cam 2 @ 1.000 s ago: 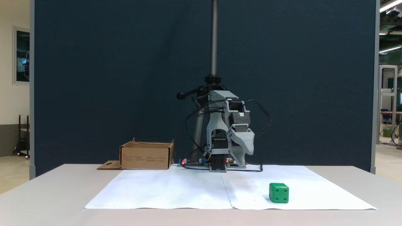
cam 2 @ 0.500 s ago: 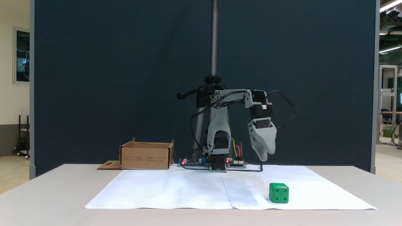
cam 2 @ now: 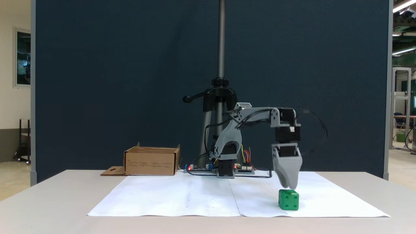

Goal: Grasp a green dice and put it in the bin.

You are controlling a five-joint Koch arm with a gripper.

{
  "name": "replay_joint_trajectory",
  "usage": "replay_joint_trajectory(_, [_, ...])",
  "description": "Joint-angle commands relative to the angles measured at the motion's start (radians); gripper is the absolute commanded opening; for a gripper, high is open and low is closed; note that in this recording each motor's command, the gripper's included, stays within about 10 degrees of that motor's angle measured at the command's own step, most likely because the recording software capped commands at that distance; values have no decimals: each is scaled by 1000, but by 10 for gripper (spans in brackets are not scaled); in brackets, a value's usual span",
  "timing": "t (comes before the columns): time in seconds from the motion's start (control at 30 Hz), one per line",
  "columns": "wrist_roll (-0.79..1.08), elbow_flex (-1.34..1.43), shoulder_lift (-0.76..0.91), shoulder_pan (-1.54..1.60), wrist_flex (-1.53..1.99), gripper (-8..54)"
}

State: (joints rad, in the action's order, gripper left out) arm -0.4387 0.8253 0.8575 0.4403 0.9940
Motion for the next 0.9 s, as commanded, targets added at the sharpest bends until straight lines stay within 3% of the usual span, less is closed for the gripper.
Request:
replay_joint_trajectory(0.0, [-83,-75,15,14,103,367])
replay_joint_trajectory(0.87, [-83,-233,-141,-17,132,364])
